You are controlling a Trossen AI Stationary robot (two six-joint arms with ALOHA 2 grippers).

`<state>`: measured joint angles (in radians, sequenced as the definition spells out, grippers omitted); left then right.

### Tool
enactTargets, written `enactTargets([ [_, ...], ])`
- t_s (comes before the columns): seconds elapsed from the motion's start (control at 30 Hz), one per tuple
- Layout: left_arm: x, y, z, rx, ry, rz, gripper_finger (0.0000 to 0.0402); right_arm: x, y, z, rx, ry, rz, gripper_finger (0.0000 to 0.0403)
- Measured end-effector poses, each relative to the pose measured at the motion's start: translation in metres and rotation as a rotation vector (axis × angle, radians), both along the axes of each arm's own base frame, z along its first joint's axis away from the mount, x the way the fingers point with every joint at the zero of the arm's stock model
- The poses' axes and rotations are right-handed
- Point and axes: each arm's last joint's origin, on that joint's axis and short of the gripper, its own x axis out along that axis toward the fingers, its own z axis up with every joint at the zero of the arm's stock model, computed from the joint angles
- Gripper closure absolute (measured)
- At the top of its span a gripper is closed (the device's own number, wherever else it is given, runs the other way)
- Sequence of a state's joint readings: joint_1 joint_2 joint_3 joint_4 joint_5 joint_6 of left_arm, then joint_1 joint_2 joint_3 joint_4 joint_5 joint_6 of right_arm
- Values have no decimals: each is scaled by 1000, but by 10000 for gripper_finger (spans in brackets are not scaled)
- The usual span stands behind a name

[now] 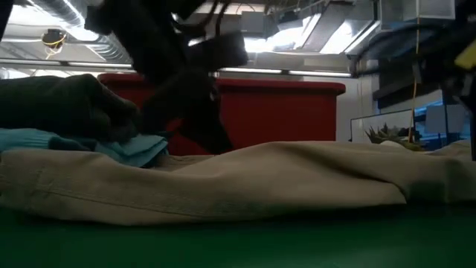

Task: Fold Laundry from Bin
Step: Fold the brown shorts from the red laundry bin

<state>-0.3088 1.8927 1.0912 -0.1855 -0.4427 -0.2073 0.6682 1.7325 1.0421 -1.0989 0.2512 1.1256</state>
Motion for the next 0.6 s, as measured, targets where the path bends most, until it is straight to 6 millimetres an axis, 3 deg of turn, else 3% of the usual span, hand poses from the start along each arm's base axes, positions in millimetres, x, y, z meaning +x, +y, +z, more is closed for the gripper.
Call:
enactTargets([
  [0.23,4,-2,-24,-95,88,-61,337,-16,-14,-24,-49,25,4,214],
  [0.6,1,-35,-27,-172,46,-190,338,-16,-21,-28,-211,-59,55,214],
])
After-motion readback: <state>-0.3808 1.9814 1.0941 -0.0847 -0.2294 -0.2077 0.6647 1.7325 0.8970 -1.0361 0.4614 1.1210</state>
